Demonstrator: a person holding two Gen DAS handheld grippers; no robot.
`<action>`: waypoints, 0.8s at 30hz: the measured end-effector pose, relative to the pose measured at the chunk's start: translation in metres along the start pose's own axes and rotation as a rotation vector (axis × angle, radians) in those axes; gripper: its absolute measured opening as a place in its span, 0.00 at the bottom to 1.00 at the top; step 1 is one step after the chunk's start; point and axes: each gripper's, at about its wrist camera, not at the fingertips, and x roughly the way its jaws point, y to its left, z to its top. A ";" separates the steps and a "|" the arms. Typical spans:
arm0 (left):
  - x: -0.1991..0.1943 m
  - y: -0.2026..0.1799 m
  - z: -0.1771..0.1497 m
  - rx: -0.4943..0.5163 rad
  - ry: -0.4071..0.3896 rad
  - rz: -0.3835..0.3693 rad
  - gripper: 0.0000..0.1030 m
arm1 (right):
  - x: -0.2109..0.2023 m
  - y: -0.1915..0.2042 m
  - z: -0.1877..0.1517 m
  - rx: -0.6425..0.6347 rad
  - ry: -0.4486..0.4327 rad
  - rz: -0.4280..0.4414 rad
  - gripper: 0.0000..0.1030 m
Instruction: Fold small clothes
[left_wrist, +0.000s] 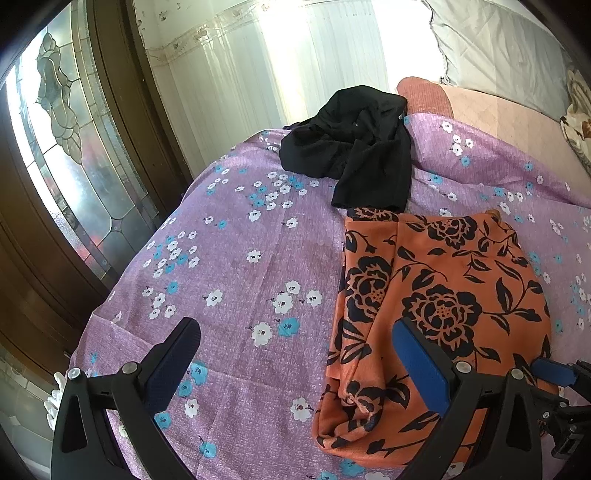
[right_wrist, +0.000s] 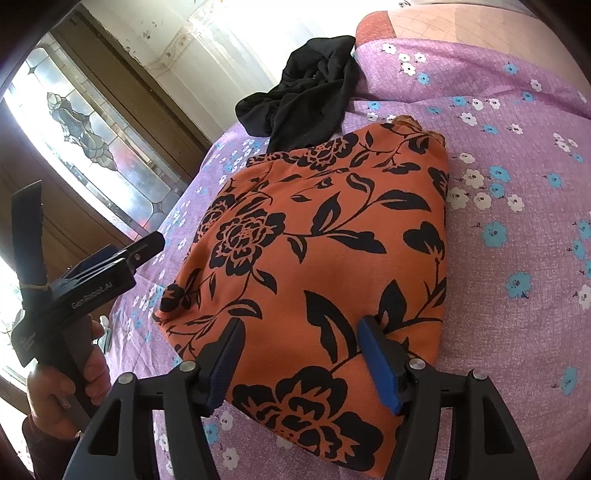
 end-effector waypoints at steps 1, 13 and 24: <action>0.000 0.000 0.000 -0.001 0.002 0.000 1.00 | 0.000 0.000 0.000 -0.001 0.001 -0.001 0.66; 0.017 0.001 0.000 -0.010 0.043 -0.017 1.00 | -0.021 -0.030 0.021 0.166 -0.035 0.111 0.66; 0.047 -0.015 -0.010 0.045 0.169 -0.055 1.00 | -0.019 -0.037 0.027 0.179 -0.017 0.139 0.66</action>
